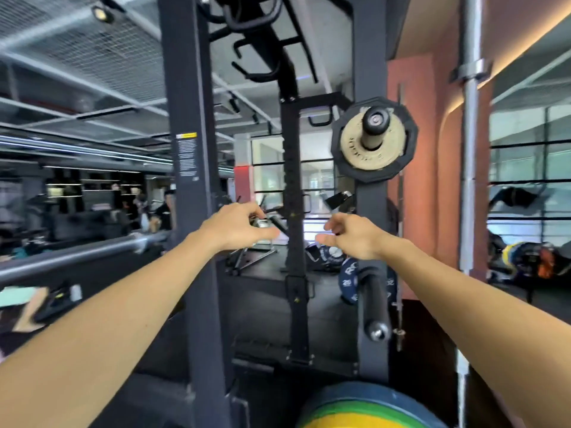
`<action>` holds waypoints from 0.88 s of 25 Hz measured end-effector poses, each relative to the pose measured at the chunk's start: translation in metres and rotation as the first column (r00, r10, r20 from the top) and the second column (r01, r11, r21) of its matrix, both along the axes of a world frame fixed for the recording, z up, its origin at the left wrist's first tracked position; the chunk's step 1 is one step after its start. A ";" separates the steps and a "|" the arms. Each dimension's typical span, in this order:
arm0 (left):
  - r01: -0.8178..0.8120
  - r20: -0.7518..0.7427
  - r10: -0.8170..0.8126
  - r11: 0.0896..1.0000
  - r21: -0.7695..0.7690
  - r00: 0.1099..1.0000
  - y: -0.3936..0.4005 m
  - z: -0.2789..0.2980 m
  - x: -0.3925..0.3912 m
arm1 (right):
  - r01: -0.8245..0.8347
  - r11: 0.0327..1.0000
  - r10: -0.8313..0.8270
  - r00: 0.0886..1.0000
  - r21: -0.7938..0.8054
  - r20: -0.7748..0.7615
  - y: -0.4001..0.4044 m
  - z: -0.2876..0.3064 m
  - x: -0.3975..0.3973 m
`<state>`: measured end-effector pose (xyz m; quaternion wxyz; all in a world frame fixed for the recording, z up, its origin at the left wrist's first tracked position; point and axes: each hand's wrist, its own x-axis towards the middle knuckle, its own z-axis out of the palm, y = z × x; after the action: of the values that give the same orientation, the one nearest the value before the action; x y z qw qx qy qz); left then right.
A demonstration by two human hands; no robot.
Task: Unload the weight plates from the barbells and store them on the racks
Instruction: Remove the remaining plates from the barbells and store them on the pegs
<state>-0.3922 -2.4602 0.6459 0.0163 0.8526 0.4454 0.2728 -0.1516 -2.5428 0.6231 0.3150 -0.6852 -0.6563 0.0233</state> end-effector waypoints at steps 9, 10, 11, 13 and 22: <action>-0.380 -0.037 0.382 0.898 -0.222 0.923 -0.059 -0.122 -0.215 | -0.375 0.894 0.363 0.927 -0.244 -0.096 0.026 -0.121 -0.203; -0.409 -0.051 0.410 0.875 -0.259 0.911 -0.066 -0.140 -0.237 | -0.408 0.869 0.393 0.913 -0.279 -0.108 0.028 -0.139 -0.226; -0.425 -0.061 0.428 0.851 -0.309 0.902 -0.073 -0.161 -0.259 | -0.430 0.847 0.414 0.902 -0.312 -0.119 0.029 -0.159 -0.247; -0.453 -0.089 0.461 0.785 -0.422 0.883 -0.090 -0.204 -0.292 | -0.440 0.815 0.422 0.897 -0.378 -0.134 0.026 -0.199 -0.280; -0.478 -0.249 0.478 0.447 -0.756 0.842 -0.190 -0.419 -0.369 | -0.390 0.550 0.377 0.905 -0.739 -0.197 -0.054 -0.401 -0.343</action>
<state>-0.7616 -2.6498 0.2268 0.3163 0.5926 0.7397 0.0389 -0.4950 -2.5971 0.2216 -0.0116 -0.5927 -0.7147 0.3711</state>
